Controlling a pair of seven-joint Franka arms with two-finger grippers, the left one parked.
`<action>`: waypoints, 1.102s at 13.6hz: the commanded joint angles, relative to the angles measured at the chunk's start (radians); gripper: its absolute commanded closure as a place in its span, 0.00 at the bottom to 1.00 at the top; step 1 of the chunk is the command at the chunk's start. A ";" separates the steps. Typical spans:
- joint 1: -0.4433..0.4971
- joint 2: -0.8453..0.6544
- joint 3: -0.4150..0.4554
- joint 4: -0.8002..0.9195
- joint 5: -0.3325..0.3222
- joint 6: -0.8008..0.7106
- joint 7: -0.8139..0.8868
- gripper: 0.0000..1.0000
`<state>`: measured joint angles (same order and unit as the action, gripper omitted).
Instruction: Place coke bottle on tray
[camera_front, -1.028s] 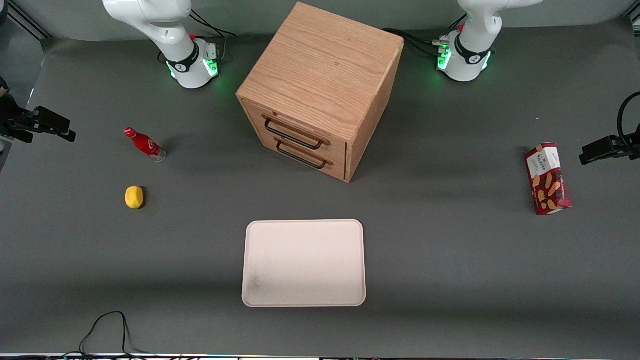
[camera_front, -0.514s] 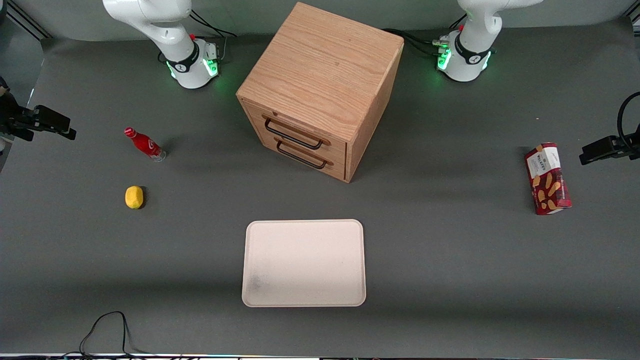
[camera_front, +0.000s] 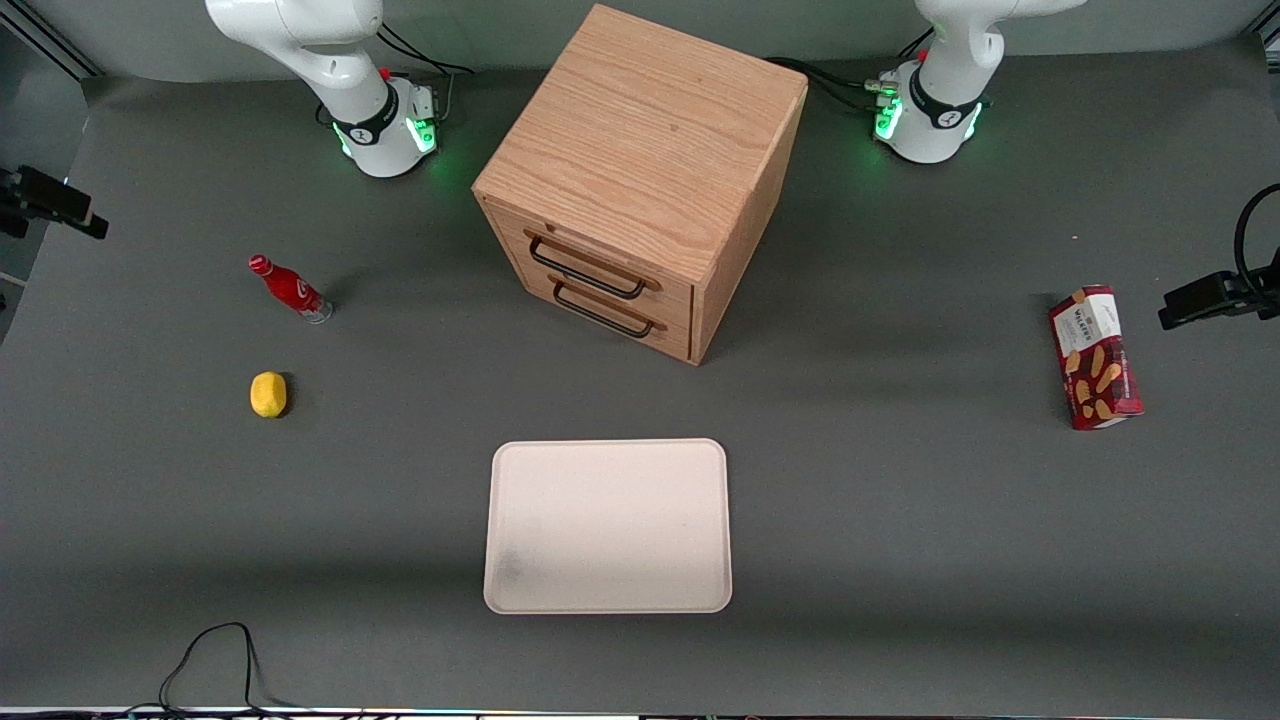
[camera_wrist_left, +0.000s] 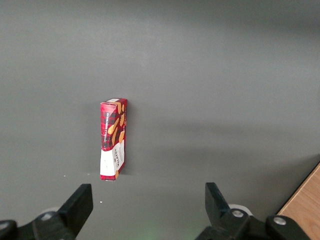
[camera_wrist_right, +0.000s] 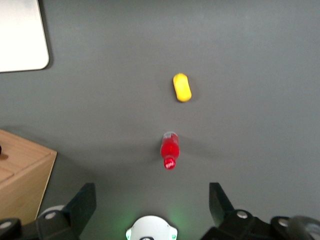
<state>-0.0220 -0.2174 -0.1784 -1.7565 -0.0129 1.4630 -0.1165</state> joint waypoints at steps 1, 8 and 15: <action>0.007 -0.192 -0.010 -0.188 -0.030 0.026 -0.023 0.00; 0.045 -0.364 -0.026 -0.391 -0.113 0.111 -0.103 0.00; 0.047 -0.320 -0.036 -0.546 -0.121 0.293 -0.095 0.00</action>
<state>0.0104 -0.5453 -0.2051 -2.2379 -0.1108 1.6828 -0.2081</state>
